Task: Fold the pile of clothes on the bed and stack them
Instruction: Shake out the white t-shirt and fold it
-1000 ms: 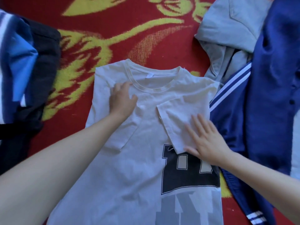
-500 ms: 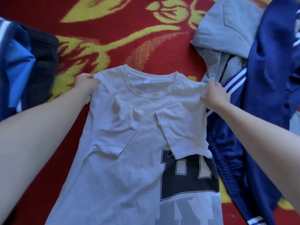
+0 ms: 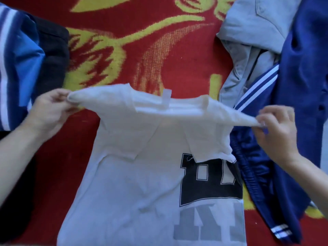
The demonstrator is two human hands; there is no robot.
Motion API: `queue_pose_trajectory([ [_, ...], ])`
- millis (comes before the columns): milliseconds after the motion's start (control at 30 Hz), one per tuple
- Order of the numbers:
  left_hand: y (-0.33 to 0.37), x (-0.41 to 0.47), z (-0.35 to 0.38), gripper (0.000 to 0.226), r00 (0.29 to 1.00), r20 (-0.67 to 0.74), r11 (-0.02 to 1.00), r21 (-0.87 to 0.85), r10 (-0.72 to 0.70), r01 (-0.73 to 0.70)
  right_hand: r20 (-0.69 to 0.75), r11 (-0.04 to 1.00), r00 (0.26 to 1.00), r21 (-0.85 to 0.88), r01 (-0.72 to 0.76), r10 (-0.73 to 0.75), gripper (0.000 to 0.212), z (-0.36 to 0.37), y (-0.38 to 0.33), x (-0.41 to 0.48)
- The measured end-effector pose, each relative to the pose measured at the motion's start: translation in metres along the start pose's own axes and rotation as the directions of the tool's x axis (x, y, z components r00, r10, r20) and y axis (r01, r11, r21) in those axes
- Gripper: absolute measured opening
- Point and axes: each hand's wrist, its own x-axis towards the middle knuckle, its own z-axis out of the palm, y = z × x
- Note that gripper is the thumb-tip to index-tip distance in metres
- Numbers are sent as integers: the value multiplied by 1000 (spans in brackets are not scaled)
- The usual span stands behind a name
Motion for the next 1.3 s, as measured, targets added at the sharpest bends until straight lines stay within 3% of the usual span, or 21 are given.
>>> queue_pose_trajectory([
  [67, -22, -25, -25, 9, 981, 181, 937, 327, 65, -123, 73, 962, 966, -99, 253, -247, 13, -5, 3, -36],
  [133, -51, -43, -33, 18, 918, 383, 613, 701, 105, -363, 259, 887, 893, -191, 420, -367, 10, -2, 2, -70],
  [200, -73, -58, -21, 30, 817, 550, 201, 792, 173, -576, 421, 849, 837, -236, 472, -349, 17, 6, -5, -95],
  [233, -79, -66, -9, 32, 782, 589, 58, 790, 204, -610, 450, 859, 839, -248, 447, -306, 20, 11, -11, -102],
  [300, -85, -75, 10, 34, 770, 592, -57, 800, 239, -597, 429, 895, 880, -284, 345, -203, 17, 19, -26, -108],
  [367, -81, -72, 22, 21, 759, 584, -28, 797, 288, -603, 390, 906, 910, -321, 274, -137, 16, 24, -41, -107],
  [467, -70, -68, 33, 11, 692, 671, 41, 710, 266, -703, 355, 884, 907, -316, 345, -227, 23, 31, -52, -107],
  [567, -48, -72, 49, 15, 857, 515, 164, 846, -2, -508, 398, 852, 846, -236, 468, -355, 42, 34, -48, -107],
  [633, -56, -76, 44, 26, 862, 502, 147, 860, -70, -488, 484, 824, 782, -193, 532, -392, 38, 33, -42, -108],
  [667, -56, -78, 39, 23, 770, 637, 74, 771, -38, -633, 523, 815, 750, -165, 556, -405, 33, 31, -41, -107],
  [733, -68, -83, 17, 13, 457, 889, -88, 453, -33, -887, 523, 828, 734, -93, 553, -432, 21, 27, -42, -103],
  [800, -78, -80, 3, 12, 373, 925, -76, 368, -70, -927, 452, 888, 804, -55, 456, -386, 10, 23, -46, -94],
  [867, -71, -77, 12, 14, 490, 868, -24, 494, 82, -869, 310, 987, 944, -73, 140, -111, 8, 24, -54, -75],
  [900, -69, -73, 20, 20, 600, 773, 4, 613, 205, -790, 271, 987, 949, -52, -149, 158, 10, 24, -57, -61],
  [933, -67, -68, 29, 27, 729, 603, 54, 758, 324, -650, 293, 904, 861, -35, -426, 417, 13, 25, -57, -46],
  [967, -62, -59, 39, 30, 867, 354, 172, 886, 352, -432, 362, 762, 708, -11, -647, 607, 18, 28, -55, -35],
  [1000, -57, -46, 46, 32, 963, 94, 319, 931, 252, -174, 444, 629, 556, -21, -777, 703, 24, 31, -52, -27],
  [1067, -49, -28, 56, 43, 964, -248, 524, 811, -94, 260, 519, 569, 465, -52, -821, 718, 35, 36, -51, -17],
  [1100, -48, -21, 58, 46, 941, -289, 597, 729, -173, 334, 511, 573, 473, -47, -819, 718, 37, 39, -51, -13],
  [1200, -45, -5, 59, 35, 944, -297, 766, 570, -146, 297, 477, 511, 471, 52, -858, 743, 34, 44, -57, -6],
  [1300, -36, -5, 61, 24, 955, -273, 839, 489, -114, 240, 495, 380, 388, 121, -917, 778, 30, 47, -58, -1],
])
